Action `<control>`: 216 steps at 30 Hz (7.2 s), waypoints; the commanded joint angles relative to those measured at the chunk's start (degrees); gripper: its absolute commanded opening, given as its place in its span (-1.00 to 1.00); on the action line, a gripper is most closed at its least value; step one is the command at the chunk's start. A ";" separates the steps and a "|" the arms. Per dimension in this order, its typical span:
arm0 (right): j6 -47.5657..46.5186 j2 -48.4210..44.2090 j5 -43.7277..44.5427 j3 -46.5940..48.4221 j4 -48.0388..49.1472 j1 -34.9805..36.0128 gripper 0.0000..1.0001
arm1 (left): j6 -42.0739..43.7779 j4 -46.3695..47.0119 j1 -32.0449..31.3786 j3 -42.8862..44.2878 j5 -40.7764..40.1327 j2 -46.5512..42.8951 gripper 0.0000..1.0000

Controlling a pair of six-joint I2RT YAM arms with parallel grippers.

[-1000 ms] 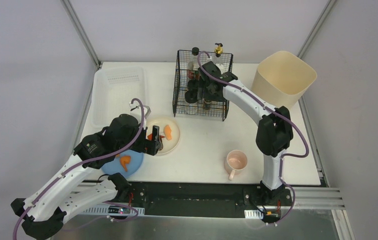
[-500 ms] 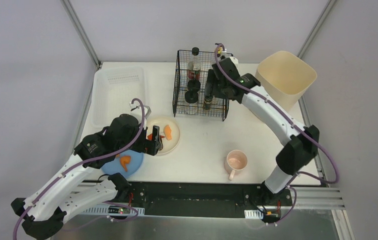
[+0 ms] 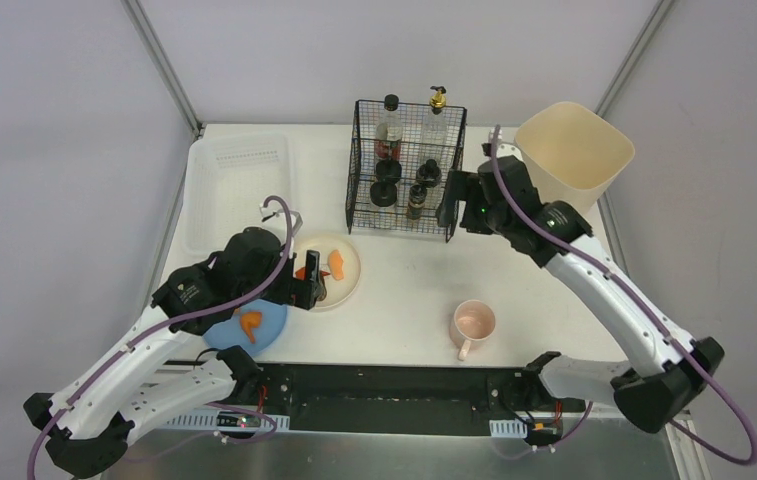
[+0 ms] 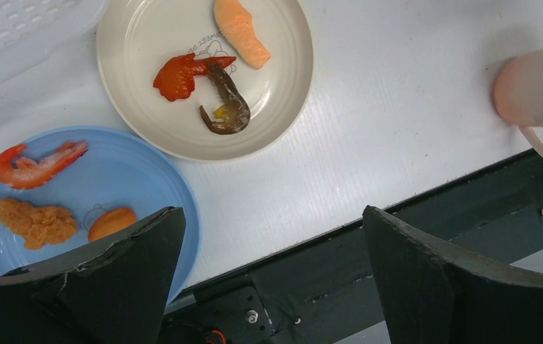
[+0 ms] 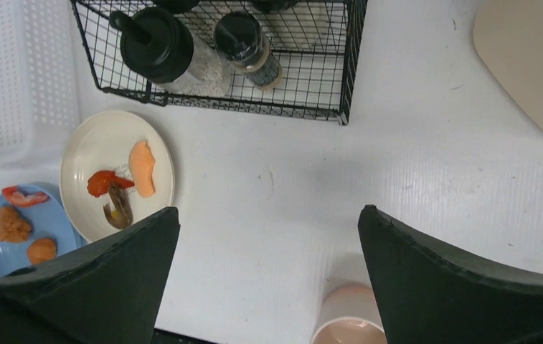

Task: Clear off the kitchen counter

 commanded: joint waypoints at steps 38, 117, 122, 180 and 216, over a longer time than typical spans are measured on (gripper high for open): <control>23.99 -14.67 -1.47 -19.80 -2.91 27.45 0.79 | -26.95 2.99 2.72 -10.49 -6.98 3.90 0.99; 45.02 30.11 4.69 -16.56 31.51 26.92 -1.00 | -33.15 0.81 20.08 -19.58 3.71 -12.86 0.78; 42.83 25.68 2.76 -17.08 27.57 25.85 -1.00 | -32.34 0.84 20.08 -18.93 3.55 -12.12 0.79; 14.41 6.64 -20.74 21.49 -15.45 -38.19 -1.00 | -26.73 4.79 20.08 -19.68 7.40 -8.34 0.86; 3.30 23.30 9.41 42.97 -17.07 -54.26 -1.00 | -22.67 10.86 20.08 -19.96 16.18 -5.06 0.87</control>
